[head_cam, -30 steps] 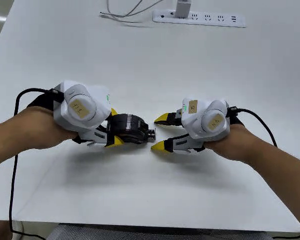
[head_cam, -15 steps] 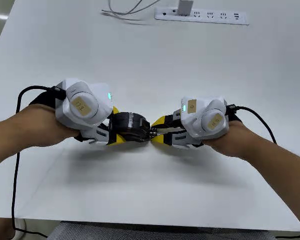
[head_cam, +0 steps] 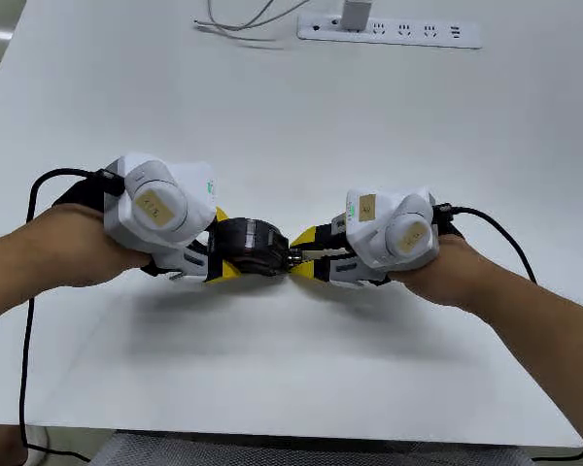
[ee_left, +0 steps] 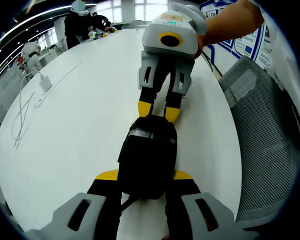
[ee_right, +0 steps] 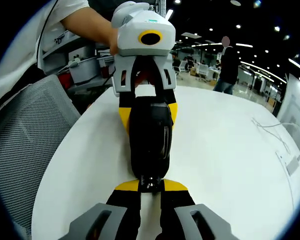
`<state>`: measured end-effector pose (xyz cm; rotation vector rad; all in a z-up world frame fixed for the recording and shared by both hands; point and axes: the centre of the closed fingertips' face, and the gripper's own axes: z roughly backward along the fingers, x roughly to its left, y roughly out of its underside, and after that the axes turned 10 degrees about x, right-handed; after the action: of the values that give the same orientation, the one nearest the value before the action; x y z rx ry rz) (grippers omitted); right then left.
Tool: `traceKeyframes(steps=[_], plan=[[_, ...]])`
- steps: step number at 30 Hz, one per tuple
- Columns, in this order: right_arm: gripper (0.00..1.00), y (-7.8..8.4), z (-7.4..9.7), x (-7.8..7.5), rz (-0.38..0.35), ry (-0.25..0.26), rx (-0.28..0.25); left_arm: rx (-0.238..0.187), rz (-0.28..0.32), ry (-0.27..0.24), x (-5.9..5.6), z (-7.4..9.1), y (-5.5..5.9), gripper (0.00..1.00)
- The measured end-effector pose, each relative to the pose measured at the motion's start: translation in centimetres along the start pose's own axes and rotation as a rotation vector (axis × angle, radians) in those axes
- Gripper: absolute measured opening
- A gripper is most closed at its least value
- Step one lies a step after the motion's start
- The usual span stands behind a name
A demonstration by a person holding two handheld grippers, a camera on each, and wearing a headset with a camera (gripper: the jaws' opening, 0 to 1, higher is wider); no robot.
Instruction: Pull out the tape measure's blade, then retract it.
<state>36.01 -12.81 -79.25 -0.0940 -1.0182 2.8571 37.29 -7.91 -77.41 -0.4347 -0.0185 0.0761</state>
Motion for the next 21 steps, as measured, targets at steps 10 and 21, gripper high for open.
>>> traceKeyframes(steps=[10, 21], plan=[[0.10, 0.3, 0.2, 0.1, 0.006, 0.004, 0.007, 0.013, -0.015, 0.001, 0.0, 0.0, 0.1, 0.28], [0.10, 1.1, 0.9, 0.1, -0.002, 0.006, 0.019, 0.007, -0.017, 0.000, 0.0, -0.1, 0.1, 0.28]])
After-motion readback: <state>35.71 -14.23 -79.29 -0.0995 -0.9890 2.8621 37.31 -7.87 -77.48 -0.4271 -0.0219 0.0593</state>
